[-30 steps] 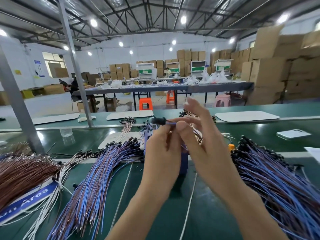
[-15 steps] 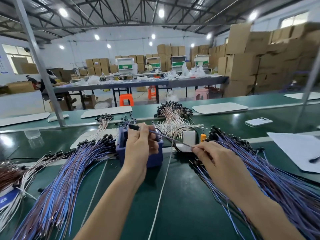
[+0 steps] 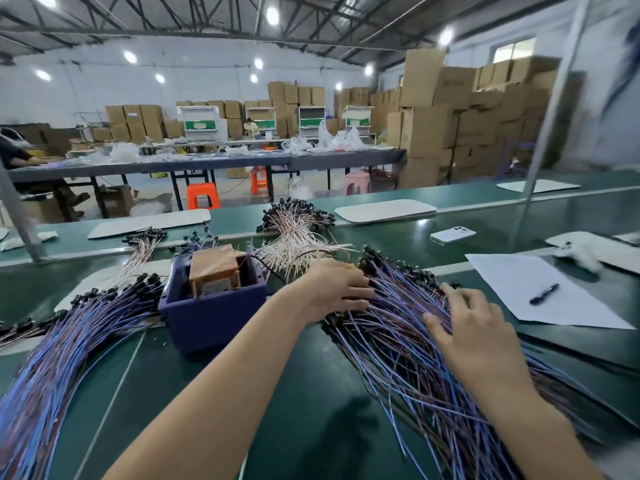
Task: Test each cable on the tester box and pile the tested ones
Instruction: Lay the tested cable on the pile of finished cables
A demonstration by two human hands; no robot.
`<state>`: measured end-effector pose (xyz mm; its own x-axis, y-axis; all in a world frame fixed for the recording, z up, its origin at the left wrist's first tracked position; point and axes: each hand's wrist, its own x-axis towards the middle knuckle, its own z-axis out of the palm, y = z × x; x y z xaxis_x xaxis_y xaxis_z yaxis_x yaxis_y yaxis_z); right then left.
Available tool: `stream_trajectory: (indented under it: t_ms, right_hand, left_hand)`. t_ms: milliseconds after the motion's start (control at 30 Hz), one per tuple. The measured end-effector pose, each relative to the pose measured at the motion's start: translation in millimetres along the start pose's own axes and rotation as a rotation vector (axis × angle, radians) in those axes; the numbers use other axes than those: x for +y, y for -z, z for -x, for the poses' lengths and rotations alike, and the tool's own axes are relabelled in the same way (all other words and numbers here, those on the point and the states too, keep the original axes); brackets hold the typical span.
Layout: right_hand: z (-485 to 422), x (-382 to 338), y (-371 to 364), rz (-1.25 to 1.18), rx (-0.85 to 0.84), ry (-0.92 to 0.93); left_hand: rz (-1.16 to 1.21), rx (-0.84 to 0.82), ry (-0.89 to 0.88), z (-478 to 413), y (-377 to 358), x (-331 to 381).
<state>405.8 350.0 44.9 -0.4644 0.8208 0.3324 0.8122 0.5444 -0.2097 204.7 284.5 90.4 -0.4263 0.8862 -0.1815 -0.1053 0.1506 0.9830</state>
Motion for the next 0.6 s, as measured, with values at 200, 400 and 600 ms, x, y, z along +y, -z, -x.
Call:
stream_trajectory:
  t_ms: [200,400,600]
  right_hand:
    - [15.3,-31.4,-12.3,-0.216,0.121,0.153]
    - [34.2,-101.8,-50.6,-0.384,0.059,0.423]
    - [49.1,-176.7,-101.3,-0.468,-0.104,0.594]
  left_hand:
    - [-0.061,-0.016,0.074,12.5,31.5,-41.1]
    - [-0.166,-0.02,0.153,59.6,96.5,-71.2]
    - [-0.336,0.147,0.213,121.4,183.0,-85.1]
